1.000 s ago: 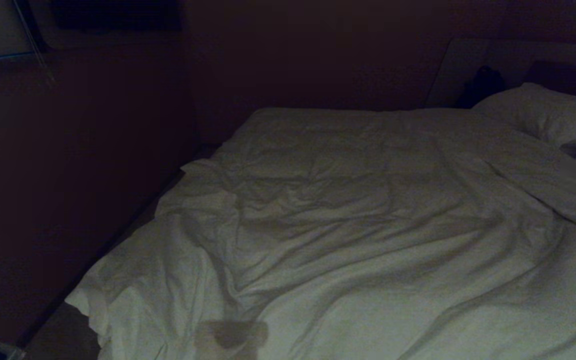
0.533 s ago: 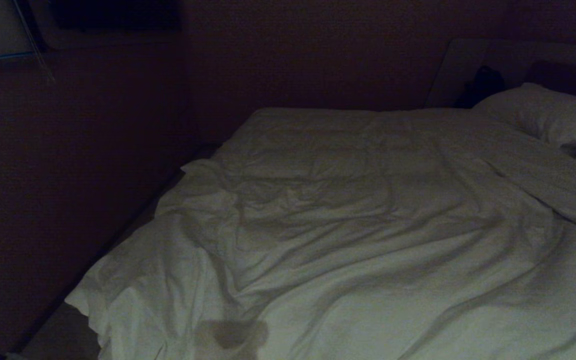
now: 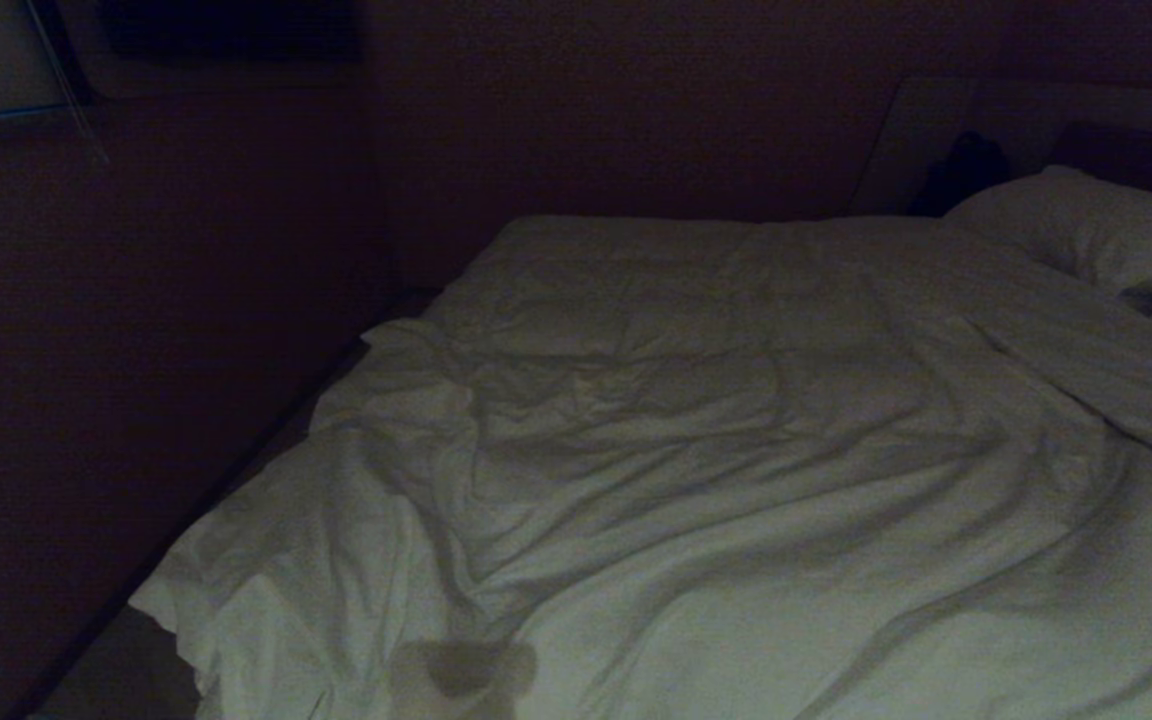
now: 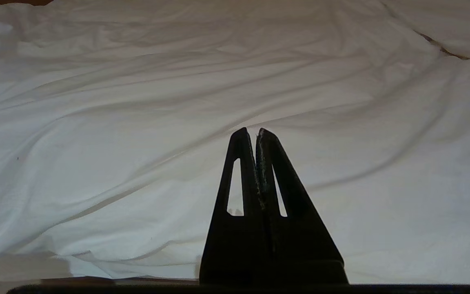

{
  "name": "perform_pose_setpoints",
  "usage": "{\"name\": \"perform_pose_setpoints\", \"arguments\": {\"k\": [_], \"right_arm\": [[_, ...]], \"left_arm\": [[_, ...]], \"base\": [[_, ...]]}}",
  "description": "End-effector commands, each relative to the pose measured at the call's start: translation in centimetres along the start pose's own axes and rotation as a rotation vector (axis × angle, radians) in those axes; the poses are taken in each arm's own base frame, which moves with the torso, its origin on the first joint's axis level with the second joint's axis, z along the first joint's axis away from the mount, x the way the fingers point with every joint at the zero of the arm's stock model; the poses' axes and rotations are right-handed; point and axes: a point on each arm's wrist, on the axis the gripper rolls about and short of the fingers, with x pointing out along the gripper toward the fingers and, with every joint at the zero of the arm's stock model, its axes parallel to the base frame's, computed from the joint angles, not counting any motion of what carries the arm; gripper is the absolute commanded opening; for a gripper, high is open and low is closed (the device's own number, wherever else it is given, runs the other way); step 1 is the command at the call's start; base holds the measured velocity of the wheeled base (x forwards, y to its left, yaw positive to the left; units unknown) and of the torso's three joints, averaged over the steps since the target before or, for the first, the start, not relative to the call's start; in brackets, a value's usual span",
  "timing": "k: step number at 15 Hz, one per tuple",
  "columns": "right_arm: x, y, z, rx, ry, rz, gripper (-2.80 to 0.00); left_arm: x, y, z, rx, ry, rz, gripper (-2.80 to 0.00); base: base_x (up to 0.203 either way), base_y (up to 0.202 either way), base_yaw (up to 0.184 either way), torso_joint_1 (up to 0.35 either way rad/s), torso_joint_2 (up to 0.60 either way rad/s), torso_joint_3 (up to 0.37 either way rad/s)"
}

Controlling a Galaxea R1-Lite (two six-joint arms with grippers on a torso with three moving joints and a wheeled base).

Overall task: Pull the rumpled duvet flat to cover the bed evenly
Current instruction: Flatten the corners of the folded blanket

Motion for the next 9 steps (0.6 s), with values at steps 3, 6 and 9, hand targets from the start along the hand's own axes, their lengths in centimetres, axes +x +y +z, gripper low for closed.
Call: {"name": "perform_pose_setpoints", "arguments": {"k": [3, 6, 9], "right_arm": [[0.01, 0.0, 0.0, 0.0, 0.001, 0.0, -2.8], [0.01, 0.0, 0.0, 0.0, 0.001, 0.0, -2.8], [0.01, 0.0, 0.0, 0.0, 0.001, 0.0, -2.8]], "left_arm": [[0.47, -0.31, 0.3, 0.028, -0.019, -0.035, -2.8], [0.76, -0.5, 0.57, 0.045, -0.024, -0.053, -2.8], [1.21, -0.8, 1.0, 0.075, -0.03, -0.078, -2.8]], "base": [[0.0, 0.0, 0.0, 0.0, 0.0, 0.0], [0.0, 0.0, 0.0, 0.0, 0.0, 0.0], [0.0, 0.0, 0.0, 0.0, 0.0, 0.0]]}}
